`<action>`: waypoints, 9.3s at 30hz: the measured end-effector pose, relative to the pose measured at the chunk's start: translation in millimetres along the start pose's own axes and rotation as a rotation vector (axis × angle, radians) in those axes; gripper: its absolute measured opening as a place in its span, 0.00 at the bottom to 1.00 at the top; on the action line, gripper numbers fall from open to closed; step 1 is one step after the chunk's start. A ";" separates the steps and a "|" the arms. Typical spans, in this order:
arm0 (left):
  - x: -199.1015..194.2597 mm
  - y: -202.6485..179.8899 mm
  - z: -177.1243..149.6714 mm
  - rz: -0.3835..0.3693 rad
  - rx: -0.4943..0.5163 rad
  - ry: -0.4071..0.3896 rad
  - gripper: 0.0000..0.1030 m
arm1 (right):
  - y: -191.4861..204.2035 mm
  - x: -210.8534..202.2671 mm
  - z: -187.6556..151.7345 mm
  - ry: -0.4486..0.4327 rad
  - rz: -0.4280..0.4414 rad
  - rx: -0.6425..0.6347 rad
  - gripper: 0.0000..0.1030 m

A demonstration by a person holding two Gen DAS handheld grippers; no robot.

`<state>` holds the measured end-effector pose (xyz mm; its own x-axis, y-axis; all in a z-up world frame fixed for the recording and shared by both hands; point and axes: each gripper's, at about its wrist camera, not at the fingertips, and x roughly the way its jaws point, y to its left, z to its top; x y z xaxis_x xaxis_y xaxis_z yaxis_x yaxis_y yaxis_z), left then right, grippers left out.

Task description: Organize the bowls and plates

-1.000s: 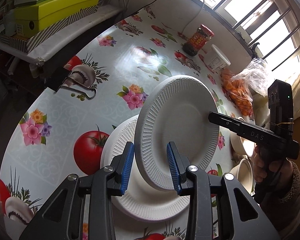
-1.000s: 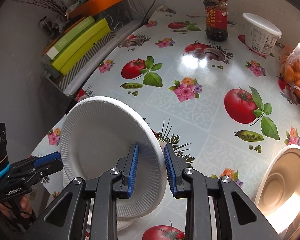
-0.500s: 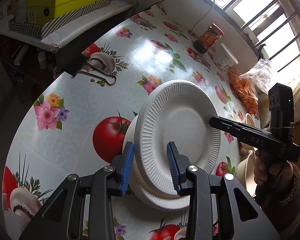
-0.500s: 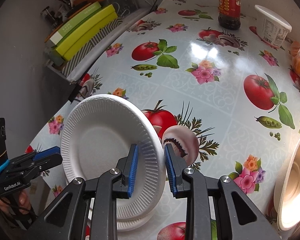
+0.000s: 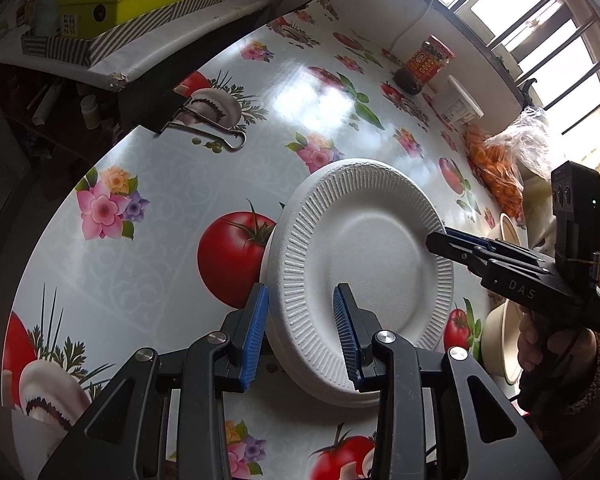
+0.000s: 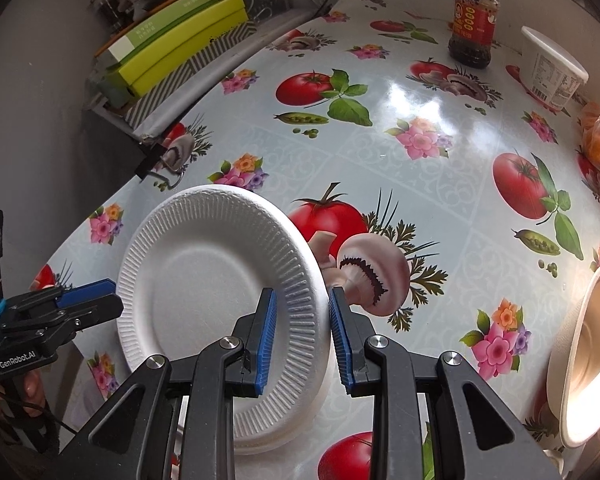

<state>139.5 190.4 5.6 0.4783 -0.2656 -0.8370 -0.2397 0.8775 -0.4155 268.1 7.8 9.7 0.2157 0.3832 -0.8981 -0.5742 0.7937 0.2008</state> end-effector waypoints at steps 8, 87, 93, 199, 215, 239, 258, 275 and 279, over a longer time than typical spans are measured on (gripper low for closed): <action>2.7 -3.9 -3.3 0.030 0.023 0.006 0.34 | 2.6 2.5 -7.3 -0.002 -0.027 -0.015 0.26; -73.7 -1.6 -24.5 0.070 0.098 -0.188 0.43 | 22.8 -55.5 -74.1 -0.208 -0.053 0.170 0.56; -67.9 -60.0 -36.9 0.064 0.256 -0.215 0.43 | 8.9 -98.9 -106.6 -0.309 -0.149 0.207 0.56; 126.1 -286.4 13.8 -0.187 0.468 -0.026 0.41 | -203.3 -114.5 -141.3 -0.408 -0.249 0.438 0.19; 101.4 -291.9 10.9 -0.196 0.480 -0.070 0.41 | -190.2 -135.4 -144.8 -0.451 -0.259 0.429 0.20; 55.7 -284.7 -22.1 -0.216 0.512 -0.100 0.41 | -151.5 -169.2 -171.6 -0.502 -0.275 0.414 0.20; 43.7 -263.1 -58.6 -0.212 0.515 -0.075 0.41 | -120.2 -169.2 -203.7 -0.505 -0.265 0.435 0.20; 42.1 -255.3 -75.5 -0.199 0.516 -0.055 0.41 | -114.1 -161.4 -225.6 -0.480 -0.236 0.473 0.20; 44.0 -253.3 -79.0 -0.190 0.517 -0.045 0.41 | -112.8 -158.8 -228.4 -0.472 -0.236 0.473 0.20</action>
<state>154.6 -75.1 45.8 0.5110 -0.4308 -0.7438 0.2953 0.9006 -0.3188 118.3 -250.5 40.3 0.6733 0.2543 -0.6943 -0.0879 0.9599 0.2664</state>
